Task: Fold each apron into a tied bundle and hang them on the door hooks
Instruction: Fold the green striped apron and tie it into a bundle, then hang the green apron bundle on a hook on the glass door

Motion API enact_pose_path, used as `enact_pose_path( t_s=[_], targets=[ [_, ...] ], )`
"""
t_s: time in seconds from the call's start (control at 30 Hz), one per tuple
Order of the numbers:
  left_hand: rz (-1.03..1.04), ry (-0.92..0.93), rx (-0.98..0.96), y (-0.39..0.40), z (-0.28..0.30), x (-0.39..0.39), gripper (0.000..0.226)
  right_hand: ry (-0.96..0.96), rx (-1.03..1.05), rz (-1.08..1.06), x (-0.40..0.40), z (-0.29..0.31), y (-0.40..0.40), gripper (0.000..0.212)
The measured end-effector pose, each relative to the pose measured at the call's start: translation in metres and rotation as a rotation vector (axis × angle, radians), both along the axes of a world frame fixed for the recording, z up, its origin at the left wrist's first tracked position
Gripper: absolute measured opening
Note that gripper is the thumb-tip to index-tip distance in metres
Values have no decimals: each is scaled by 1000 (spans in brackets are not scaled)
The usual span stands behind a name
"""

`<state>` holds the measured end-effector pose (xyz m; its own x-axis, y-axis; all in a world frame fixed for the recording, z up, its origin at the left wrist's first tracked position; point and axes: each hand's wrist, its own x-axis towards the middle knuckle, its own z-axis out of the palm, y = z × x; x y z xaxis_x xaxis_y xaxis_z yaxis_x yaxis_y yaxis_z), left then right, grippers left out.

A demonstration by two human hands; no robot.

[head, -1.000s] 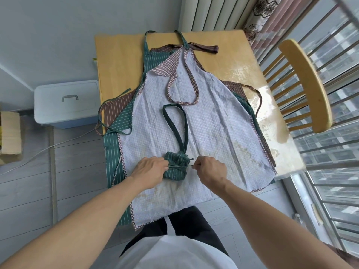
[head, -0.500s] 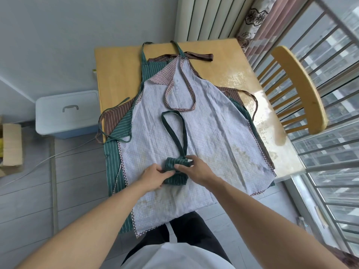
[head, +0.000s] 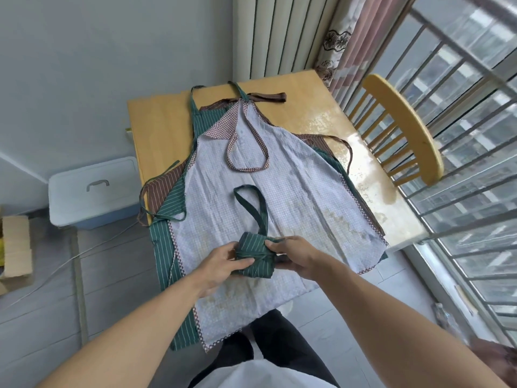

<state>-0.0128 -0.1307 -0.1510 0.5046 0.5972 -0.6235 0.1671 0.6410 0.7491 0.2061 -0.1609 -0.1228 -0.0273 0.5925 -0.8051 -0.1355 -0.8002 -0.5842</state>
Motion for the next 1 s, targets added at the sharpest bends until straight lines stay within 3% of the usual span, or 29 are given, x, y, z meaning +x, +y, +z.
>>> enact_pose_path(
  t_s=[0.17,0.27,0.33,0.4,0.5,0.53,0.7,0.87,0.93,1.0],
  targets=[
    [-124,54,97,1,16,31,43,-68,77,-73,25,21,-30,35],
    [-244,77,184,0,38,63,47,-46,49,-27,51,42,-61,80],
    [-367,56,192,-4,57,88,47,-15,48,-33,68,53,-81,96],
    [-495,25,211,-13,78,112,45,35,93,-141,87,63,-106,90],
    [-617,6,252,-40,99,151,43,113,208,-287,112,84,-159,52],
    [-650,10,261,-51,103,162,44,132,234,-319,118,90,-177,49],
    [-832,-15,296,-151,119,224,46,68,343,-451,148,104,-299,69],
    [-1014,-47,310,-283,123,276,44,43,390,-816,176,106,-449,44],
    [-1092,-35,297,-314,118,288,56,-55,361,-934,182,111,-484,35],
    [-1167,-13,299,-352,118,301,54,-193,335,-1007,188,120,-529,34]
  ],
)
